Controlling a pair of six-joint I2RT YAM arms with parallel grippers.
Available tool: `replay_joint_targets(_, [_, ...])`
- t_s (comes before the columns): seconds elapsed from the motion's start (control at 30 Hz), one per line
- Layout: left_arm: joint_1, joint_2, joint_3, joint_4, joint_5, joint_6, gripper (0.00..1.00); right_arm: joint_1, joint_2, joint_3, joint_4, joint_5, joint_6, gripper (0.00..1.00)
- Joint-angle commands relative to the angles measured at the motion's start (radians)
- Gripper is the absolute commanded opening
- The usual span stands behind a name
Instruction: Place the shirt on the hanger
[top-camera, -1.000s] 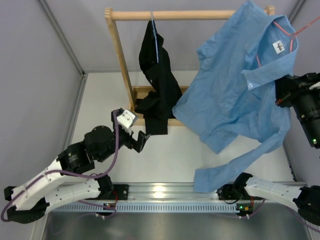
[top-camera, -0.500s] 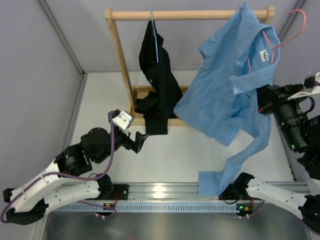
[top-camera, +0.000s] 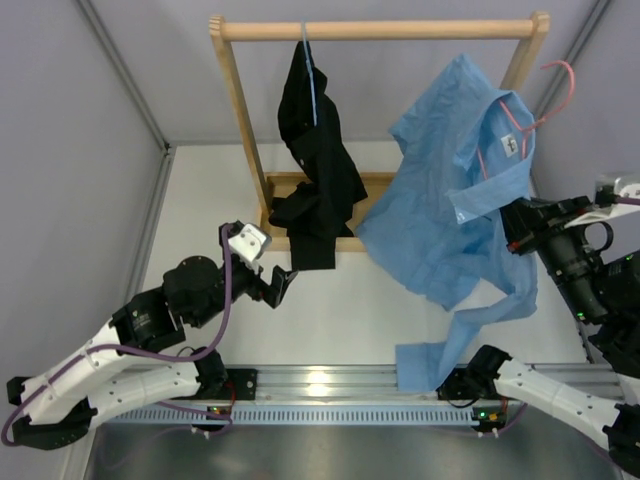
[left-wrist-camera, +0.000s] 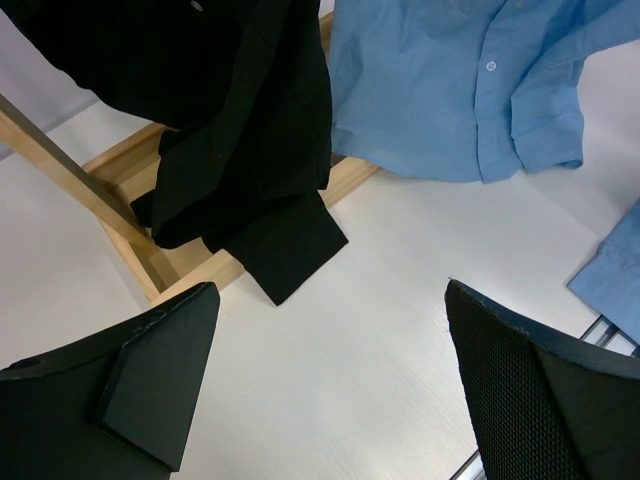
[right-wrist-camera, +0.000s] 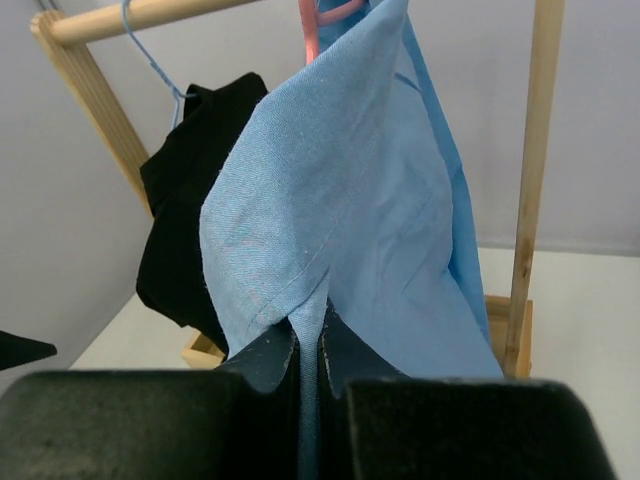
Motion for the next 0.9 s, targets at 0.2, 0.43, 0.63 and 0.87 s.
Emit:
replay_joint_targets(0.2, [0.002, -0.021, -0.009, 0.046, 0.011, 0.012, 0.98, 0.014, 0.093, -0.045, 0.087, 0.017, 0.007, 0.00])
replay_joint_targets(0.43, [0.002, -0.024, -0.011, 0.046, 0.005, 0.013, 0.98, 0.013, 0.192, -0.013, 0.202, 0.089, -0.044, 0.00])
replay_joint_targets(0.63, [0.023, -0.035, -0.006, 0.046, -0.051, 0.004, 0.98, -0.062, 0.307, 0.049, 0.261, 0.074, -0.008, 0.00])
replay_joint_targets(0.87, [0.147, -0.095, -0.006, 0.064, -0.124, -0.010, 0.98, -0.200, 0.399, 0.087, 0.369, -0.078, 0.088, 0.00])
